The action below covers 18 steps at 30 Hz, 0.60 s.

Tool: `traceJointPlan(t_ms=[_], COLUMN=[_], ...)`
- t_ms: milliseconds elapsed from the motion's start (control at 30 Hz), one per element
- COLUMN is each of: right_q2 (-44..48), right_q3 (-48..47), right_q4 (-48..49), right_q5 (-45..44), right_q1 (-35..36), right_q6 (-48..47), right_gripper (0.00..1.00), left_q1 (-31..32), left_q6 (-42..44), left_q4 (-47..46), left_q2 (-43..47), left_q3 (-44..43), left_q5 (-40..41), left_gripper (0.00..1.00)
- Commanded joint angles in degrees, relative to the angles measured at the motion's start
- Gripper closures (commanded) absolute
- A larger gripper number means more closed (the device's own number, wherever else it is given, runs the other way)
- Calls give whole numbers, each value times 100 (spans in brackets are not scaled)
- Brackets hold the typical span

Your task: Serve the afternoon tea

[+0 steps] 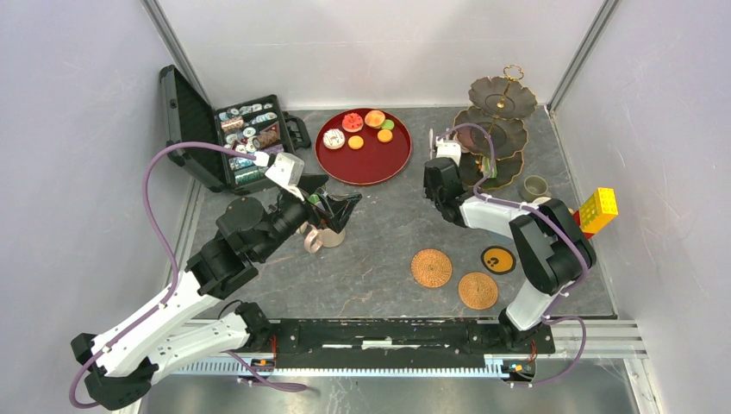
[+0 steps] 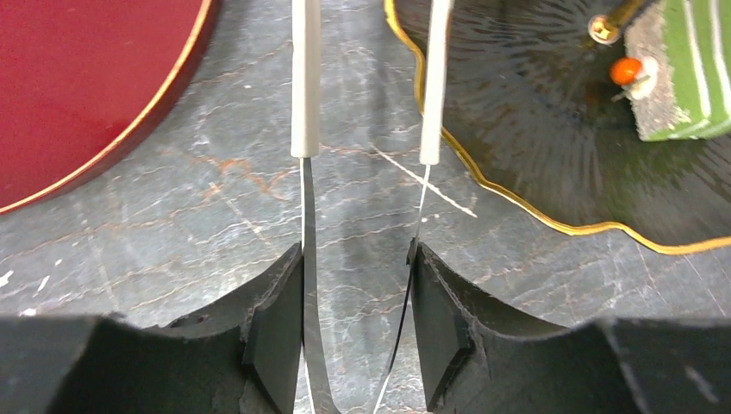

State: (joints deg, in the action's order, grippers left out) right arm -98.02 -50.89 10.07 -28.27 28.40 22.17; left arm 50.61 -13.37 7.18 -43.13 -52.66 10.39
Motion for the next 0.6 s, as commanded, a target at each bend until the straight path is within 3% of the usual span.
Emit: traceJointPlan(t_ms=[0, 333, 567], right_q2=[189, -12, -905], right_q3=[-98, -867, -2496], right_q4=[137, -270, -1617], right_q5=[910, 2522, 2863], right_q1=[21, 96, 169], right_q6=[-542, -833, -860], right_gripper=[51, 53, 53], left_q1=[5, 2, -25], left_q6=[238, 237, 229], left_q4=[-164, -164, -156], left_q2=[18, -32, -46], left_q3=[-192, -192, -193], left_q5=[31, 33, 32], left_gripper=[0, 0, 0])
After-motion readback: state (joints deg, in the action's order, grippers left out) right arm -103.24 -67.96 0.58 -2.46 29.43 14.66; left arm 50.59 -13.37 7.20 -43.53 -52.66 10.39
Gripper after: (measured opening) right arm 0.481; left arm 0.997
